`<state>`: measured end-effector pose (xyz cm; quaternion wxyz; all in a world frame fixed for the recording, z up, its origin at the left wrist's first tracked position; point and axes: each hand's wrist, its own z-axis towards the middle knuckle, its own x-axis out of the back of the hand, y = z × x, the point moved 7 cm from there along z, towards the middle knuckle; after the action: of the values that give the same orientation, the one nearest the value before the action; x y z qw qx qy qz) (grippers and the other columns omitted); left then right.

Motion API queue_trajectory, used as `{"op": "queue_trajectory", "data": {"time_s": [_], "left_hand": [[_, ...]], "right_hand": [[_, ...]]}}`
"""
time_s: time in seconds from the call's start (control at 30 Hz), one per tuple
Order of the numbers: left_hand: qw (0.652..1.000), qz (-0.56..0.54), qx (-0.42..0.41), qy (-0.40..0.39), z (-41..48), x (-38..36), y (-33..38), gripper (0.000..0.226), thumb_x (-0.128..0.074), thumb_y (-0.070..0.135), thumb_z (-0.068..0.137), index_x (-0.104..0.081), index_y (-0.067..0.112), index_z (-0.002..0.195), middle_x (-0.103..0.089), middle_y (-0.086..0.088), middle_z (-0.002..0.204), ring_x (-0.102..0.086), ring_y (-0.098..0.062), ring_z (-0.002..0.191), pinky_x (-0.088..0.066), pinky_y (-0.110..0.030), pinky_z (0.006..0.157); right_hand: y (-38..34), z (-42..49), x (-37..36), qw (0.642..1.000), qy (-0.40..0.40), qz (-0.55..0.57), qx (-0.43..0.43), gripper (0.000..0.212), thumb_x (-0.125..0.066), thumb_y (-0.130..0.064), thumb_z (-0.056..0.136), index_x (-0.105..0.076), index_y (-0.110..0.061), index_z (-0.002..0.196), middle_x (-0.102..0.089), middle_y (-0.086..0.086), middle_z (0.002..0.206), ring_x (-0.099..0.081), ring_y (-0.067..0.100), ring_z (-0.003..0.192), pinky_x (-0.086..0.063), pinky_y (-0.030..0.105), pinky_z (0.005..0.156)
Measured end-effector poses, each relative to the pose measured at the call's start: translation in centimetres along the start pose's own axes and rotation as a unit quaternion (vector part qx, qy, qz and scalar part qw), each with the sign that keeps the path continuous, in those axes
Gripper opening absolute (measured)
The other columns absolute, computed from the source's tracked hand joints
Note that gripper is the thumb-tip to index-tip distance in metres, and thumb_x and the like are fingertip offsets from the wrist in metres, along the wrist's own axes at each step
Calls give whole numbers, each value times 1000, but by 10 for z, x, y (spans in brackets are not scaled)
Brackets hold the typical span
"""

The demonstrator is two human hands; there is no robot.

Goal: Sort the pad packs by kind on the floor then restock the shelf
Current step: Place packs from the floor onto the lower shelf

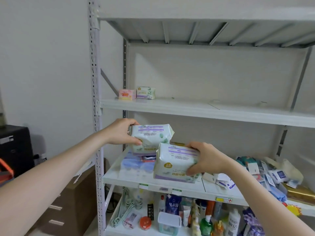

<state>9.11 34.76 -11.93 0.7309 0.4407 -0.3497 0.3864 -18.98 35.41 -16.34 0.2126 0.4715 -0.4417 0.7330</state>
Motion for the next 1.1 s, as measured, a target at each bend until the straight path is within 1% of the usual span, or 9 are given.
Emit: {"op": "queue_trajectory", "data": {"time_s": [0.13, 0.37, 0.5, 0.6, 0.7, 0.8, 0.9, 1.03, 1.1], "left_hand": [[1000, -17, 1, 13, 13, 22, -5, 56, -87, 37, 65, -61, 25, 113, -62, 14, 108, -58, 5, 87, -40, -9, 67], [1000, -16, -6, 23, 68, 40, -20, 56, -87, 35, 65, -61, 22, 114, -61, 12, 112, -57, -5, 103, -49, -23, 85], [999, -31, -9, 44, 112, 56, -35, 58, -88, 32, 65, -61, 21, 116, -60, 11, 113, -58, -6, 100, -48, -19, 83], [997, -40, -14, 60, 145, 70, -49, 57, -88, 26, 67, -61, 17, 116, -56, 20, 108, -56, -8, 106, -44, -7, 79], [997, -45, -8, 64, 180, 85, -69, 58, -89, 28, 65, -61, 20, 115, -63, 13, 109, -59, -10, 103, -48, -20, 86], [996, -49, -10, 73, 219, 102, -91, 51, -89, 27, 65, -62, 23, 107, -63, 8, 108, -62, -11, 92, -50, -24, 79], [996, -40, -19, 73, 258, 119, -111, 47, -89, 29, 65, -60, 28, 102, -59, 13, 107, -61, -9, 93, -49, -25, 77], [998, -29, -38, 50, 308, 132, -132, 49, -88, 34, 65, -59, 30, 104, -59, 15, 105, -58, -14, 107, -53, -39, 87], [997, -26, -50, 43, 332, 133, -141, 48, -87, 35, 65, -60, 30, 104, -61, 13, 106, -58, -15, 109, -51, -32, 85]], "right_hand": [[-5, 16, 13, 1000, 15, 10, 17, 59, -85, -37, 52, -57, -36, 103, -65, -13, 93, -63, 0, 77, -49, 15, 57], [-3, 69, 42, 998, 41, 19, 42, 63, -85, -38, 50, -58, -35, 106, -67, -14, 95, -64, -1, 80, -54, 20, 65], [-5, 117, 60, 996, 50, 32, 70, 59, -86, -36, 52, -58, -34, 105, -68, -13, 94, -65, -1, 78, -53, 18, 62], [-10, 155, 69, 994, 53, 42, 84, 59, -86, -37, 52, -59, -33, 105, -69, -12, 94, -66, 2, 79, -53, 19, 63], [-19, 195, 76, 993, 61, 36, 97, 60, -84, -42, 49, -60, -32, 103, -70, -12, 92, -66, 3, 77, -54, 20, 66], [-29, 237, 83, 992, 70, 33, 102, 60, -83, -43, 47, -61, -31, 102, -71, -10, 92, -68, 9, 79, -57, 32, 73], [-37, 275, 92, 989, 92, 38, 107, 58, -85, -35, 49, -63, -29, 103, -70, -7, 94, -68, 14, 84, -57, 39, 76], [-39, 318, 105, 986, 119, 62, 95, 53, -88, -19, 57, -64, -27, 104, -71, -7, 94, -69, 12, 82, -58, 32, 73], [-35, 337, 111, 986, 131, 66, 83, 52, -89, -14, 60, -65, -25, 104, -72, -6, 94, -69, 13, 83, -58, 31, 73]]}}
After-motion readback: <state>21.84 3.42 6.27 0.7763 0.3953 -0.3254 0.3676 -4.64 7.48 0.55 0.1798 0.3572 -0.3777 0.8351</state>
